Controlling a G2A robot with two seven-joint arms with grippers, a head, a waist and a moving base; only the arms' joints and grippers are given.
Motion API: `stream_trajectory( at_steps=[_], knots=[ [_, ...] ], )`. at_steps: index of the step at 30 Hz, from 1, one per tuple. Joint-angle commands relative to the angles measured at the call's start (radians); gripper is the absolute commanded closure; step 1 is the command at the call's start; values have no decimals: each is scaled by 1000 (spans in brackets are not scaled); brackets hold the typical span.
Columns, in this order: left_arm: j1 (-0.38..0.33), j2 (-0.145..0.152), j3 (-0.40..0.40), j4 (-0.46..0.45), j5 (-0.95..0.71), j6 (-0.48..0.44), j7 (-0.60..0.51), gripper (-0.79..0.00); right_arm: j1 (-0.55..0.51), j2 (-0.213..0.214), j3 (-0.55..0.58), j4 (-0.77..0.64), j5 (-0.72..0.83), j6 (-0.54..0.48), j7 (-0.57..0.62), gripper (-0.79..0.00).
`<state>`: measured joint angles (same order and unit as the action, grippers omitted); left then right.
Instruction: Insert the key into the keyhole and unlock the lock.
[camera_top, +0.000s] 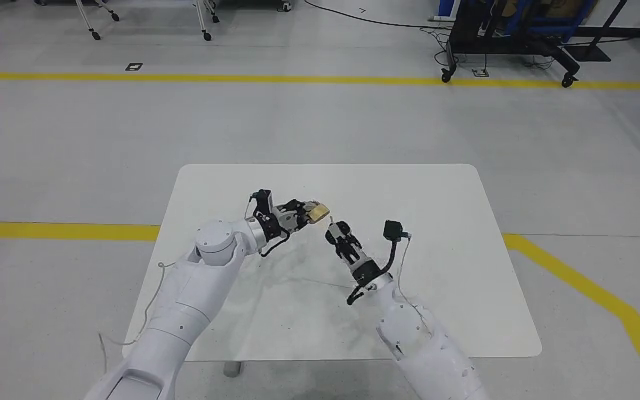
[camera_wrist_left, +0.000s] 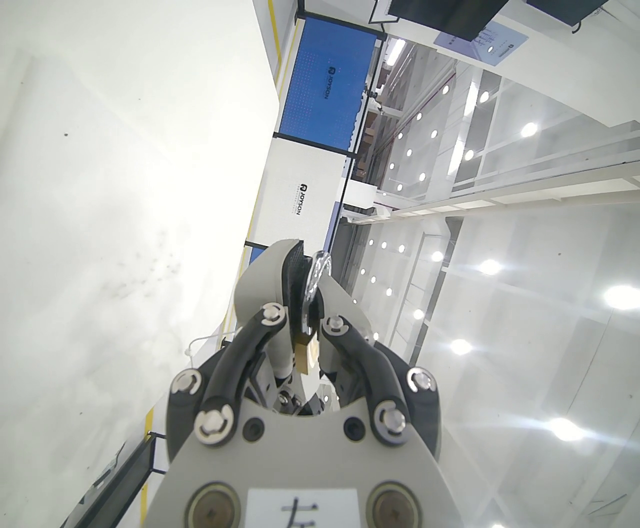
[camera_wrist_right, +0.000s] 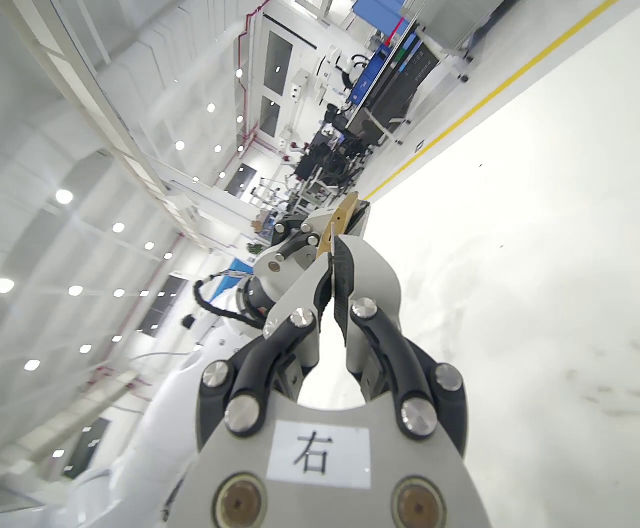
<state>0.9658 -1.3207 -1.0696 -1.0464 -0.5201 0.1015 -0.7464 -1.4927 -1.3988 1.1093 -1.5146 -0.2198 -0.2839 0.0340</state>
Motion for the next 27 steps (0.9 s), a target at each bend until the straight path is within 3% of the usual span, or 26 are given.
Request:
stream_trajectory(
  at_steps=[1, 10, 17, 27],
  knots=[
    [0, 1, 1, -4, 18, -8, 8, 0, -6, 9, 37, -2, 78, -22, 99, 0],
    [-1, 6, 18, -23, 111, -44, -11, 0, 2, 25, 57, -77, 132, 203, 331, 0],
    [-7, 8, 14, -15, 118, -52, -28, 0, -9, 29, 55, -114, 105, 257, 310, 0],
    [-17, 8, 18, -5, 134, -57, -49, 0, -6, 33, 58, -115, 111, 250, 301, 0]
  ],
)
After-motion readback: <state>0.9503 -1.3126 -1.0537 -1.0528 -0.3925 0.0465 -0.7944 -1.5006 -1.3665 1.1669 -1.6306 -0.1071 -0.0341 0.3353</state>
